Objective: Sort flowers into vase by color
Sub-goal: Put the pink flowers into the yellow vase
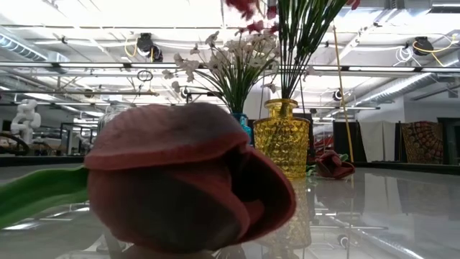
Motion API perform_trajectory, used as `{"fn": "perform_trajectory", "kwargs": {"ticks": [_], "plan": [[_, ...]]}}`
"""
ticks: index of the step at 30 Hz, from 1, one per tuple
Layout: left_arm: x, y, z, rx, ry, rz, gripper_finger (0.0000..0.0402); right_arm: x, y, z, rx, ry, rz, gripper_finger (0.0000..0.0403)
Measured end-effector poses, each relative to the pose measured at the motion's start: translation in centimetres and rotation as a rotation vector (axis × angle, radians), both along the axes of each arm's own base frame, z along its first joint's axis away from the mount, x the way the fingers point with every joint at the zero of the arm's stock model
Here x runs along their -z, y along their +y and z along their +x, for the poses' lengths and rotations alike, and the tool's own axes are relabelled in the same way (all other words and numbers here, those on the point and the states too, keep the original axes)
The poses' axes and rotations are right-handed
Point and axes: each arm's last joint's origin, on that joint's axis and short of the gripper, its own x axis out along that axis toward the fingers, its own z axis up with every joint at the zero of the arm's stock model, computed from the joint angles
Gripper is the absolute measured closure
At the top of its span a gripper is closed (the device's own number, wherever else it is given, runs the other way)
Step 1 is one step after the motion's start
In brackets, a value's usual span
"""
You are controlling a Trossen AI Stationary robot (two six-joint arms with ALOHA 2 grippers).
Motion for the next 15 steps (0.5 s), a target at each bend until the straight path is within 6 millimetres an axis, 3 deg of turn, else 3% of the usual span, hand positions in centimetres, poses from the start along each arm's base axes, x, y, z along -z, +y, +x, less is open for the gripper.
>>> {"fn": "perform_trajectory", "kwargs": {"ticks": [5,10,15], "plan": [[0.2,0.2,0.2,-0.022,0.020,0.004,0.0088,0.0,0.0,0.0,0.000,-0.009,0.014,0.0385],[1.0,0.9,0.9,0.009,0.161,-0.040,0.0088,-0.5,-0.1,-0.5,-0.041,0.001,0.046,0.0348],[1.3,1.2,1.2,0.000,0.193,-0.011,0.0088,-1.2,0.0,-1.3,-0.059,-0.008,0.047,0.0308]]}}
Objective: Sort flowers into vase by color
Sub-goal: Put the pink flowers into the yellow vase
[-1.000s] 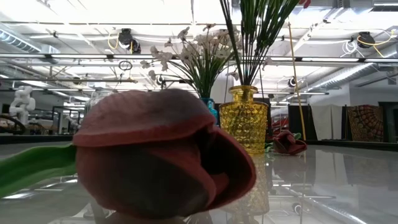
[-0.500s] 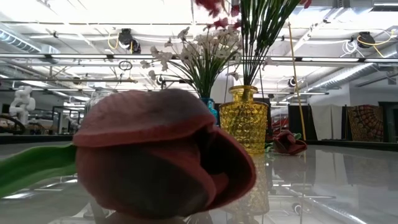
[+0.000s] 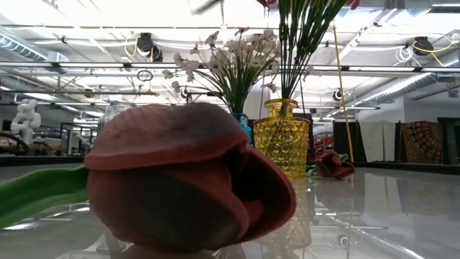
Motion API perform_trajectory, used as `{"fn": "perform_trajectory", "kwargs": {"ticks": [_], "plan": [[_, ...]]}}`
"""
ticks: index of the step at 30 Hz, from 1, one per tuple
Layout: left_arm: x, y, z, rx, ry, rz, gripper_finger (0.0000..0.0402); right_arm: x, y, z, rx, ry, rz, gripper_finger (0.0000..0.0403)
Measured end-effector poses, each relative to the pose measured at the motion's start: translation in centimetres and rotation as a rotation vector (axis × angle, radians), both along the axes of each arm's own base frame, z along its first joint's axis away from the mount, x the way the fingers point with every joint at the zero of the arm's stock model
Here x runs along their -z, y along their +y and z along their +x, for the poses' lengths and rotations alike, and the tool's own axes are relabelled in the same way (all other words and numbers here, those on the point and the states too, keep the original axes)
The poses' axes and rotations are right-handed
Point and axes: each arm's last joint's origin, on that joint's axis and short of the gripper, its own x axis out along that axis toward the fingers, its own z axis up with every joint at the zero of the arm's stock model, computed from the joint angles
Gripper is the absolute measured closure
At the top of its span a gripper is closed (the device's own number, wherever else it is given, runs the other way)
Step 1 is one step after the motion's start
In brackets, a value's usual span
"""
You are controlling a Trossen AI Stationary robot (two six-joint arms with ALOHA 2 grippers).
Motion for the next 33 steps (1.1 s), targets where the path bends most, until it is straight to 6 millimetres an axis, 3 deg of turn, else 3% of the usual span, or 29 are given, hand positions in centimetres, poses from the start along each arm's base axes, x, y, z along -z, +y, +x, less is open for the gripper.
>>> {"fn": "perform_trajectory", "kwargs": {"ticks": [13,19,22,26,30,33], "plan": [[-0.4,-0.8,-0.8,0.108,-0.006,0.049,0.0088,-5.3,-0.5,-3.6,-0.226,-0.188,0.115,0.0240],[-1.4,-0.7,-1.7,0.143,-0.034,0.062,0.0088,-6.0,0.7,-5.6,-0.293,-0.207,0.158,0.0218],[-2.2,-0.5,-2.5,0.134,-0.057,0.078,0.0088,-5.0,2.9,-6.2,-0.308,-0.195,0.155,0.0216],[-3.2,-0.2,-3.5,0.110,-0.071,0.113,0.0088,-2.1,6.3,-6.3,-0.317,-0.186,0.159,0.0216],[-3.7,0.1,-4.2,0.081,-0.069,0.128,0.0088,1.2,9.0,-5.2,-0.317,-0.248,0.247,0.0216],[-3.7,0.0,-4.2,0.079,-0.066,0.131,0.0088,3.7,10.0,-3.5,-0.287,-0.308,0.290,0.0215]]}}
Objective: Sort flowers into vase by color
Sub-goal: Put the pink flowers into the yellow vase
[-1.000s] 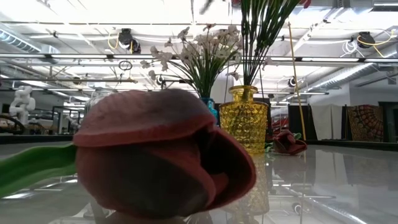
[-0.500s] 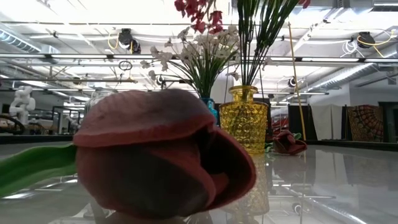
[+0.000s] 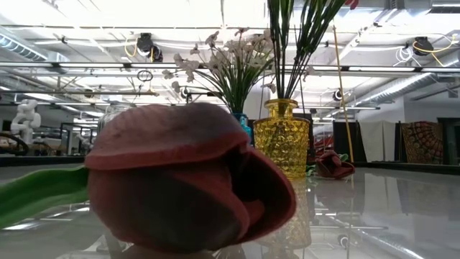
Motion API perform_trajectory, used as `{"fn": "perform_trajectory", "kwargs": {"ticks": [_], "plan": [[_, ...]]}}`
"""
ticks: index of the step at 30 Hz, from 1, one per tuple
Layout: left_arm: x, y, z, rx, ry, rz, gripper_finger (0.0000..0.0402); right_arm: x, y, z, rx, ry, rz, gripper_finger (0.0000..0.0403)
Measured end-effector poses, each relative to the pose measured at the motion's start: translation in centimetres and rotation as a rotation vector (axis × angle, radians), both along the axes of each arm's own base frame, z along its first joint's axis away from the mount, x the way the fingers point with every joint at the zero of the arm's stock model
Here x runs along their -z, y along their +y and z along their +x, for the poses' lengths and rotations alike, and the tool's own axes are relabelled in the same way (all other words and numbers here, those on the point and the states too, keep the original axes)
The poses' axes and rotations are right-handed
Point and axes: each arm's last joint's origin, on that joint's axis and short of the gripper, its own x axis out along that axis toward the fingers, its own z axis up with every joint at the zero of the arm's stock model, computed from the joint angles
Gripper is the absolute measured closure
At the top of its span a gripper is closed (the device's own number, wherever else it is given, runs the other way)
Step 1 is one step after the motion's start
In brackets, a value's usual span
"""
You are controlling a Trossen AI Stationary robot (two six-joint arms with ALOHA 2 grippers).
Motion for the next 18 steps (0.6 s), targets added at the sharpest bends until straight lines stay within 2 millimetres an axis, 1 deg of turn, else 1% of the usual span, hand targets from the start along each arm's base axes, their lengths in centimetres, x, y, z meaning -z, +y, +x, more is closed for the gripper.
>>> {"fn": "perform_trajectory", "kwargs": {"ticks": [3,6,9,13,15,18], "plan": [[0.0,-0.2,-0.1,0.005,-0.001,-0.001,0.0088,2.0,-0.2,1.9,0.058,-0.001,-0.016,0.0215],[0.0,-0.6,-0.2,0.016,0.003,0.000,0.0088,2.9,-0.9,3.3,0.133,0.009,-0.077,0.0215],[0.0,-0.8,-0.3,0.025,0.001,-0.001,0.0088,3.8,-1.8,4.8,0.174,0.020,-0.074,0.0215],[-0.3,-1.1,-0.8,0.035,-0.002,0.001,0.0088,6.1,-2.7,7.0,0.205,0.076,-0.087,0.0215],[-0.3,-1.2,-0.8,0.039,0.004,0.005,0.0088,6.9,-3.0,7.6,0.223,0.091,-0.095,0.0215],[-0.1,-1.5,-0.8,0.047,0.022,0.012,0.0088,7.4,-3.1,8.1,0.229,0.097,-0.089,0.0215]]}}
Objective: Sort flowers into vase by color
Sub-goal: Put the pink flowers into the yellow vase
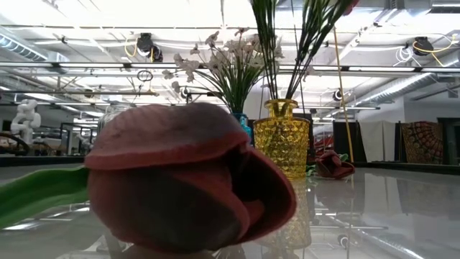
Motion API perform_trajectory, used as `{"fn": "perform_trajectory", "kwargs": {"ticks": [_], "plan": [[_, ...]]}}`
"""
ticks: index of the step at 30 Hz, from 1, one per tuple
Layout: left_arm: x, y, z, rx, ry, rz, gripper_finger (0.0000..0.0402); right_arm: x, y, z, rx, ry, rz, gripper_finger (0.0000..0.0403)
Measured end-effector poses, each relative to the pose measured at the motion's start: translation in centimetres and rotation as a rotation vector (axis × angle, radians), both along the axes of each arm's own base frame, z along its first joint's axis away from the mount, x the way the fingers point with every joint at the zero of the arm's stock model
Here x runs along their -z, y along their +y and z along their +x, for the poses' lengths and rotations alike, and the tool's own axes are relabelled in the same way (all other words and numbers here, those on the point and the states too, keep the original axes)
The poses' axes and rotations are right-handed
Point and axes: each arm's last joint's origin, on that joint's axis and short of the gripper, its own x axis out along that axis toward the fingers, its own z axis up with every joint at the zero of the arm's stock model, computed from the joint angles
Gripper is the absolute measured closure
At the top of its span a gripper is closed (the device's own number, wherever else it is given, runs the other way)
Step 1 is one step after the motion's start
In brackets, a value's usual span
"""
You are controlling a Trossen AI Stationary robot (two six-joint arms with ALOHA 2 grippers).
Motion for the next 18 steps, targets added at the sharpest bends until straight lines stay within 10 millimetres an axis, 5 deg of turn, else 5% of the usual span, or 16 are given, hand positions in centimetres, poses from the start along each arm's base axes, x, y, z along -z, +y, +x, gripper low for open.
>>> {"fn": "perform_trajectory", "kwargs": {"ticks": [13,18], "plan": [[0.1,-0.2,0.0,-0.004,-0.003,0.017,0.0088,-0.1,0.4,0.6,-0.116,-0.025,0.146,0.0211],[0.1,-0.2,0.0,-0.004,-0.004,0.017,0.0088,0.3,0.5,1.1,-0.122,-0.045,0.189,0.0166]]}}
